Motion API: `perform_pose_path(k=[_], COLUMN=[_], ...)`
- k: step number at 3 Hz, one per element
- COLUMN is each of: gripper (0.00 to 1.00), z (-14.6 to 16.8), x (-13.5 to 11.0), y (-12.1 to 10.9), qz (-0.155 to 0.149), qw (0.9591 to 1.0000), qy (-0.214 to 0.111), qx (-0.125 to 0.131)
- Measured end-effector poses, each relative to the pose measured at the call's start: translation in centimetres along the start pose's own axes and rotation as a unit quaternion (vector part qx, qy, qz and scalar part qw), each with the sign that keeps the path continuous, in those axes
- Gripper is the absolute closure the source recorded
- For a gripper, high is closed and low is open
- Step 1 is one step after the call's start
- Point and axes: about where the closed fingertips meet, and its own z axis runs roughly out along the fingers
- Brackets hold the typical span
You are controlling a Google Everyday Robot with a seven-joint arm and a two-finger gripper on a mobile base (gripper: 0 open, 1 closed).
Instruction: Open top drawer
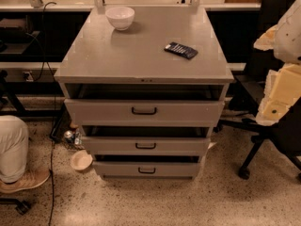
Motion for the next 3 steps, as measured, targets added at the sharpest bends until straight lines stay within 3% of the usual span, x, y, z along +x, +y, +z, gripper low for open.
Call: perform_pose_path(k=[1,2,3], gripper=[0.0,0.0,0.0], z=[0.1,2.4,8.1], x=[0.0,0.4,0.2], y=[0.1,1.2,4.2], qz=[-0.001,-0.001,-0.016], qw=[1.0,0.9998,0.998], qy=[-0.002,-0.015,-0.049], qx=[0.0,-0.011,-0.036])
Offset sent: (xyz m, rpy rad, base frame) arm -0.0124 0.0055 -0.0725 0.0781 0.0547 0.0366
